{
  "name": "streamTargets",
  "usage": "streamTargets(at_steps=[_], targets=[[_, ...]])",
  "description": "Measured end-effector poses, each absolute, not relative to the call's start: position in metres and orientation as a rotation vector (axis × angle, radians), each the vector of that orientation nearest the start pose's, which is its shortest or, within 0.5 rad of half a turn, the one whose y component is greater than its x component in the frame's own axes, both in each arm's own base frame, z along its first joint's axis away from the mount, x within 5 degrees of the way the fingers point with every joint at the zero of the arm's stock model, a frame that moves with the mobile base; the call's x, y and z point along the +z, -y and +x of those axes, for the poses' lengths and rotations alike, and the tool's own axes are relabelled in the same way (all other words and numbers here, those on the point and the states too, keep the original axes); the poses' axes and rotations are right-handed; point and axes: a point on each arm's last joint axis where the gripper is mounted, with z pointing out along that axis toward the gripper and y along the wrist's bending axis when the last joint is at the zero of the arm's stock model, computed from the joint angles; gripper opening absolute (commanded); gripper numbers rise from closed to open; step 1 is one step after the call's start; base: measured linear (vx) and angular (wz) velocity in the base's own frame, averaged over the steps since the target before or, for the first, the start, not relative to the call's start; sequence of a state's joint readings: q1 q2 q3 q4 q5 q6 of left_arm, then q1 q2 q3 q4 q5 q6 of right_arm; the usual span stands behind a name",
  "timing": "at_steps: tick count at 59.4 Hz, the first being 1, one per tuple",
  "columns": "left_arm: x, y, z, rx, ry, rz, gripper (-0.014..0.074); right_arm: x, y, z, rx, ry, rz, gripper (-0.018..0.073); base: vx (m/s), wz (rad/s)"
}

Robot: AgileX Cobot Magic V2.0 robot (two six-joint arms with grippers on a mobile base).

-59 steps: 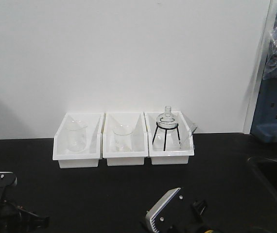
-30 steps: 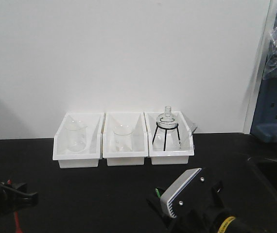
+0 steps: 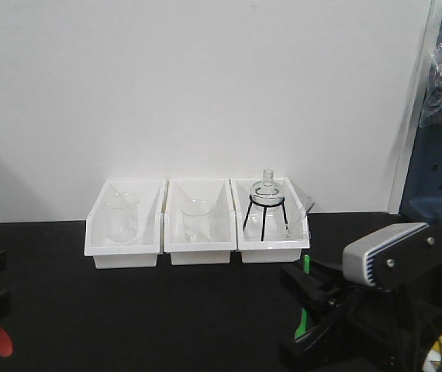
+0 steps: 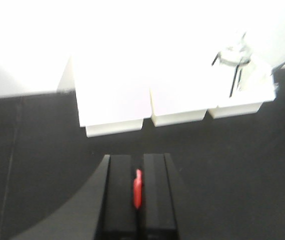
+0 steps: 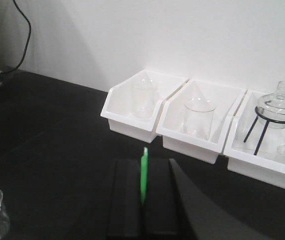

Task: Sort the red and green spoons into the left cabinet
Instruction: 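Lift both spoons out of their beakers with both grippers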

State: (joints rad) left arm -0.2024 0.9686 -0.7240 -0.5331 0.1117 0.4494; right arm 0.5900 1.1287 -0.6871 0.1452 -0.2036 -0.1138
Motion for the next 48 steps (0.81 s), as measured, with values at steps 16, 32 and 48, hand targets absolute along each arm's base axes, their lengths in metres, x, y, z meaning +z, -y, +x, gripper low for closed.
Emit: streamTargets(at_steps=[16,32,48], targets=[[0.325,0.037,0.149,-0.265,-1.759,0.16,0.0,0.345,-0.092,0.182,0.35,-1.648,-0.386,-0.0004,0.0,0.0],[0.311,0.031,0.094,-0.303,-1.69,0.211,0.0,0.363,-0.064,0.145,0.281,-1.623,-0.402,-0.0004,0.0,0.0],[0.311,0.028,0.081,-0.304,-1.639,0.213,0.0,0.367,-0.061,0.137,0.278,-1.604,-0.408,-0.0004,0.0,0.0]])
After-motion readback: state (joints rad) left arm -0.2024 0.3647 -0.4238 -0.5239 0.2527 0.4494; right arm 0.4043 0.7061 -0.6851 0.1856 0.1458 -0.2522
